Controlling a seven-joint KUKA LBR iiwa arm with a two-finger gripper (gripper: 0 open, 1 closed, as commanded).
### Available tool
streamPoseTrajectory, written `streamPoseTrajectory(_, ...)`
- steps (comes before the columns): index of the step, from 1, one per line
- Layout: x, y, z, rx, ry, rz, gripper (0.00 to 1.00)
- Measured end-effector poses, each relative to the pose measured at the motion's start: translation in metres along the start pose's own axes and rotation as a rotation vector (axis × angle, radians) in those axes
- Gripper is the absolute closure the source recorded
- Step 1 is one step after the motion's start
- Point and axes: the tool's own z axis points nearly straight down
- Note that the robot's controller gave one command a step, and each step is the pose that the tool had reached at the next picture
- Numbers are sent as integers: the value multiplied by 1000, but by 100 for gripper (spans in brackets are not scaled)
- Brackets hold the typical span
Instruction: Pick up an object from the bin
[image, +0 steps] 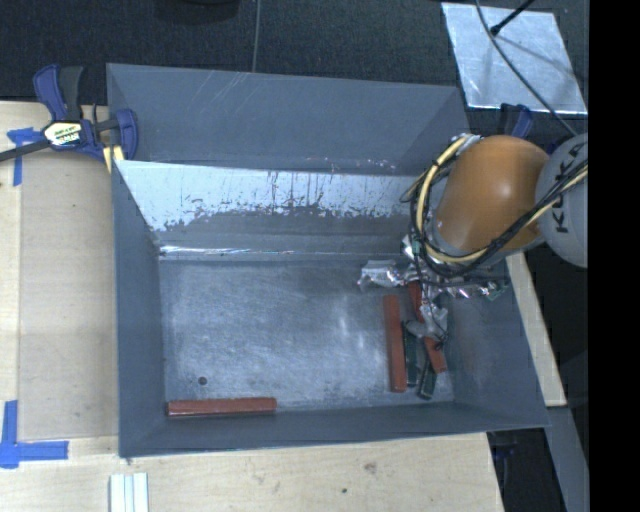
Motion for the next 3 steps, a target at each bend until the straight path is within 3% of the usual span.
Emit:
streamPoseTrajectory(1,-3,-9,9,-3,-3,-532,0)
streamPoseTrajectory(2,-72,21,11,-2,-4,-592,0)
streamPoseTrajectory(3,-43,50,-21,-2,1,-359,0)
